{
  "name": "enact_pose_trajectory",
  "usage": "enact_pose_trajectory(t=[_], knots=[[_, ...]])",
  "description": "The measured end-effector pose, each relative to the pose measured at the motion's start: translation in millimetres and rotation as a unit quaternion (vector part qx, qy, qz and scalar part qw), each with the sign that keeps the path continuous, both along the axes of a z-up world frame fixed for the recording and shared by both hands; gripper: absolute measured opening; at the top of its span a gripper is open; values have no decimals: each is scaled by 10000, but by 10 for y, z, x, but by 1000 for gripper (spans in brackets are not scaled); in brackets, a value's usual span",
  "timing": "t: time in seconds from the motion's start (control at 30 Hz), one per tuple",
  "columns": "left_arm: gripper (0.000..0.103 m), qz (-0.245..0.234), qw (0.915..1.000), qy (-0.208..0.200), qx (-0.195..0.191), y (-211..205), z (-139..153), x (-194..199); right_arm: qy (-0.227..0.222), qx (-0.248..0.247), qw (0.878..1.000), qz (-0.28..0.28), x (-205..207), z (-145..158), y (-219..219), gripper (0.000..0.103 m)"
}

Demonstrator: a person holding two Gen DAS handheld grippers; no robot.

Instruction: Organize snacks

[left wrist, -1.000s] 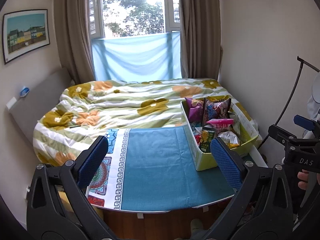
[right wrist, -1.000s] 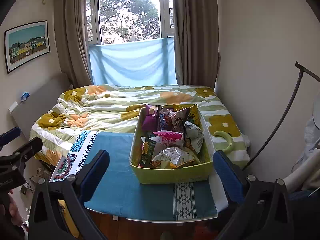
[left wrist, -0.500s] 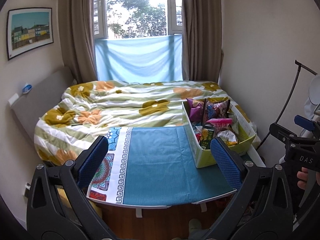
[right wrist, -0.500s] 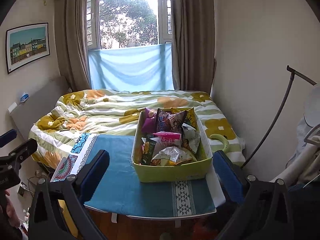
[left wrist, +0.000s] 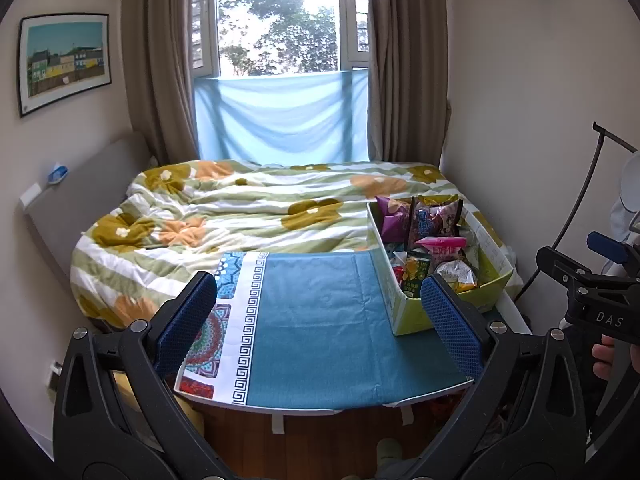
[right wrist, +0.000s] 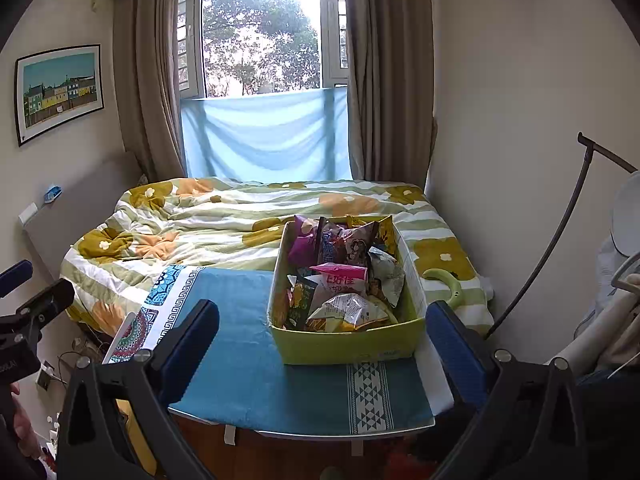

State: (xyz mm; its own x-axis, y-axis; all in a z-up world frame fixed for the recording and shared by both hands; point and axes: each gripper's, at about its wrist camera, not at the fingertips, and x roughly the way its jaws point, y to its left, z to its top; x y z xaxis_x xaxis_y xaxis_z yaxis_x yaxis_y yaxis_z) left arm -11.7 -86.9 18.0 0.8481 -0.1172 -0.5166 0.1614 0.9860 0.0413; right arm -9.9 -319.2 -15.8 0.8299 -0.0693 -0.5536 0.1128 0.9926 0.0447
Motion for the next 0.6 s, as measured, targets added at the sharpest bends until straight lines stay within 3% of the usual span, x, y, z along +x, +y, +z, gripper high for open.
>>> enact_pose_trajectory(t=[0.6], knots=[[102,23,10000,0,40,1,-12,-17,-3,2,10000,2,-1,-5,-17,103]])
